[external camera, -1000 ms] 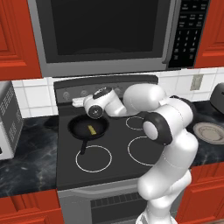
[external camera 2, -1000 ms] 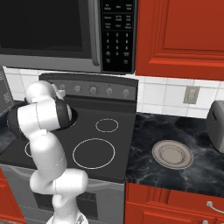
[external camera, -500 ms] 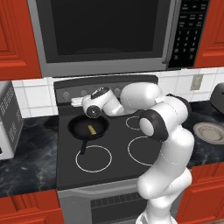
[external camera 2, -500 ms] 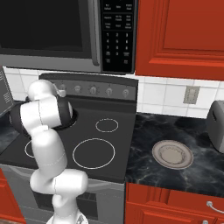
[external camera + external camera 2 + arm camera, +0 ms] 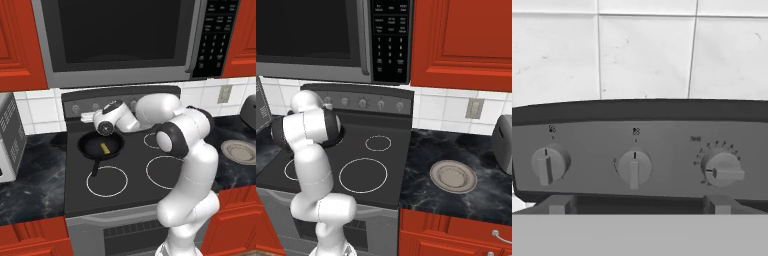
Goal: Pick up the butter stick and place it in the pan. Then turn on the burner for the pan.
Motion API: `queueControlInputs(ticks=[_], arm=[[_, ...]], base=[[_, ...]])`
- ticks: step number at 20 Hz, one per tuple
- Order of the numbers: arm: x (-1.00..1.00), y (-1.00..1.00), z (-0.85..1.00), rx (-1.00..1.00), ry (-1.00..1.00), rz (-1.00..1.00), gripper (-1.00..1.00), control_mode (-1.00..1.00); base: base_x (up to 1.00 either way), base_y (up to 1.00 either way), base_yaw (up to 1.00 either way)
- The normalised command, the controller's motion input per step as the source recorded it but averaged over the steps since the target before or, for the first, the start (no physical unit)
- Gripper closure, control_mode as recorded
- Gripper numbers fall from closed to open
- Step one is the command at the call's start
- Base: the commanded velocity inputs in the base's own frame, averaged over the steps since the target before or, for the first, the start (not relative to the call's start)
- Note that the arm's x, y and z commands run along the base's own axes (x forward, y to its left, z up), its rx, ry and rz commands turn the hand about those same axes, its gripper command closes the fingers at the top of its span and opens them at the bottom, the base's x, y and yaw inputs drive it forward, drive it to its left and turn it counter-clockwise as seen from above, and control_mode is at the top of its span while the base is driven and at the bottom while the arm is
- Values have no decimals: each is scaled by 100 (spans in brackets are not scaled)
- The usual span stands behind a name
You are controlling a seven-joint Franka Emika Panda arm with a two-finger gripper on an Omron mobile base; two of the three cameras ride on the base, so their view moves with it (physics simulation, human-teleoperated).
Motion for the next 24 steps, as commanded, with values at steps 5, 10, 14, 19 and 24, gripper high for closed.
queueControlInputs(ticks=[5, 10, 14, 19, 24], arm=[[22, 4, -7, 1, 0, 0, -100, -100], [19, 2, -7, 1, 0, 0, -100, -100], [22, 2, -6, 0, 0, 0, -100, -100], [24, 3, -5, 0, 0, 0, -100, -100], [23, 1, -5, 0, 0, 0, -100, -100]], base=[[0, 0, 0], [0, 0, 0], [0, 0, 0], [0, 0, 0], [0, 0, 0]])
